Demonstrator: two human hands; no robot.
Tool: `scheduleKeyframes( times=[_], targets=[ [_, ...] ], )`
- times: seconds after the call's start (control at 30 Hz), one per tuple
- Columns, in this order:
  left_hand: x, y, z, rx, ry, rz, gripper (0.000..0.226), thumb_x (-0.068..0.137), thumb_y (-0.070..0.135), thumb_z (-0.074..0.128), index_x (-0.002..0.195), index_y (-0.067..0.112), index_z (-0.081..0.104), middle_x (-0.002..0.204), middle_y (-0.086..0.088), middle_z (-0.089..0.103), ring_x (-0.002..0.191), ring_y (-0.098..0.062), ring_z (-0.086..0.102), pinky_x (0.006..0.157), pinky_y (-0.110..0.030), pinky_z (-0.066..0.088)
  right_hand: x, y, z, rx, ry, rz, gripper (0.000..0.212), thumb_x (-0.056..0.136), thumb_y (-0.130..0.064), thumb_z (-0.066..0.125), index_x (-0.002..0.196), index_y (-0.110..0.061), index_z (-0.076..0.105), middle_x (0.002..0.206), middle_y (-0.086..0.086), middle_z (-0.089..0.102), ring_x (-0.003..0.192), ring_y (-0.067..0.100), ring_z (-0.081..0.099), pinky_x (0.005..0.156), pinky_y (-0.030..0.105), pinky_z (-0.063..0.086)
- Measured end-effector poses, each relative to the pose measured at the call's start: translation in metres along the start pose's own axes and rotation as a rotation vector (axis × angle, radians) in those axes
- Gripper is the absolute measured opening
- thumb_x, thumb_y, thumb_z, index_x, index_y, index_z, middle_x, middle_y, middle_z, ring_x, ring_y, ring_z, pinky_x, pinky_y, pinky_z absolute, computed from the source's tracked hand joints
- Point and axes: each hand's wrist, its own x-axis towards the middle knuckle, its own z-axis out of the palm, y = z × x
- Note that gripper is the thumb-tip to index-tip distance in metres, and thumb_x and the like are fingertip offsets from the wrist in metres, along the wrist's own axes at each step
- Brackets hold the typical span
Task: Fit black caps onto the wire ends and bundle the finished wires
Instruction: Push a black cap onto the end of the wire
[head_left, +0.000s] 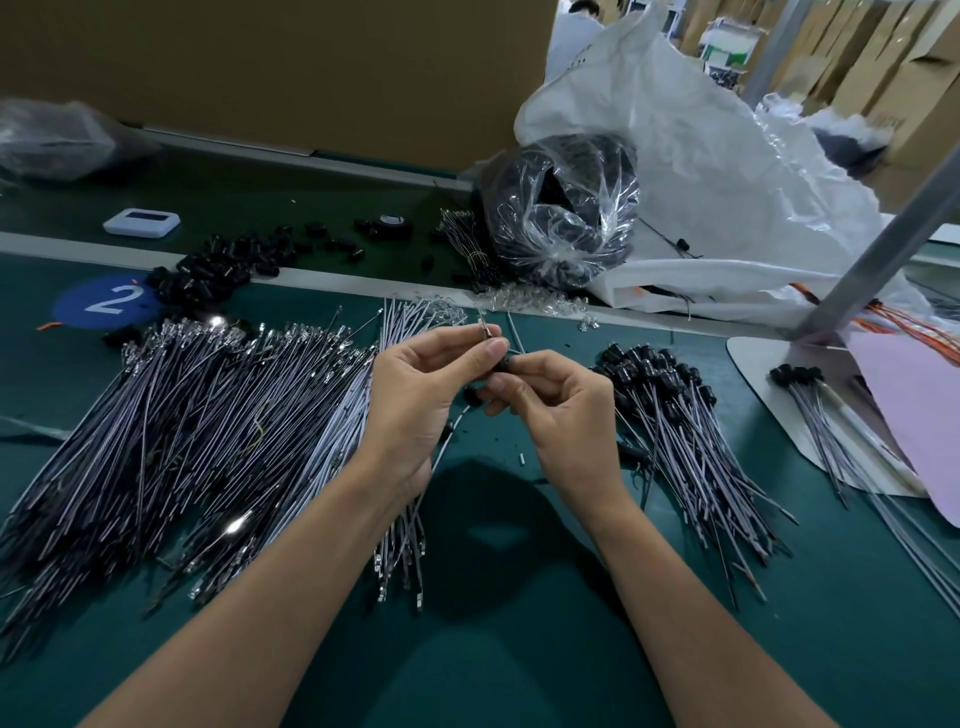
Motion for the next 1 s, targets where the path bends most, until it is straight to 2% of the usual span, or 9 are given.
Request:
scheduleKeyframes(
  times=[0.1,0.4,0.57,0.8,1.0],
  targets=[
    [0.0007,0.0007,-0.0012,0.011,-0.015,0.002,0.014,0.060,0.018,0.080,0.074,0.017,0.079,0.080,-0.003,0.075,0.076,-0.013,0.070,0.069,-0.023,0.057,0.0004,-0.0002,-0.0009,0.028,-0.004,0.010,0.012,0.080,0.002,0.073,0.085,-0.009,0.070,0.074,0.004,0.075,0.064,0.015,0.071,0.066,0.020,0.054],
    [0.0018,0.0052,-0.0042,-0.011,-0.033,0.020,0.016,0.061,0.020,0.079,0.076,0.015,0.079,0.085,-0.006,0.076,0.077,-0.015,0.070,0.070,-0.024,0.055,0.0004,-0.0031,-0.0006,0.109,-0.033,0.028,0.017,0.084,0.003,0.068,0.082,-0.014,0.067,0.073,0.005,0.075,0.064,0.017,0.071,0.064,0.018,0.053],
    [0.0035,0.0045,-0.0047,0.021,0.029,0.051,0.025,0.053,0.028,0.084,0.074,0.015,0.079,0.083,-0.008,0.076,0.076,-0.017,0.071,0.074,-0.026,0.057,-0.0014,-0.0040,0.0004,0.094,-0.034,0.030,0.013,0.086,0.002,0.067,0.084,-0.011,0.067,0.076,0.010,0.075,0.065,0.021,0.073,0.065,0.020,0.054],
    [0.0028,0.0034,-0.0037,0.021,0.070,0.060,0.025,0.054,0.027,0.083,0.075,0.014,0.079,0.083,-0.007,0.076,0.080,-0.018,0.071,0.086,-0.032,0.057,-0.0022,-0.0032,0.0007,0.056,-0.022,0.003,0.024,0.088,0.005,0.064,0.081,-0.017,0.068,0.079,0.002,0.076,0.068,0.022,0.074,0.061,0.017,0.053],
    [0.0017,0.0057,-0.0024,0.003,0.084,0.046,0.023,0.053,0.028,0.082,0.073,0.016,0.079,0.084,-0.006,0.076,0.082,-0.016,0.070,0.087,-0.032,0.055,-0.0022,-0.0022,0.0008,0.065,-0.005,-0.006,0.021,0.086,0.005,0.067,0.079,-0.015,0.067,0.078,0.004,0.076,0.068,0.022,0.074,0.060,0.015,0.052]
  ],
)
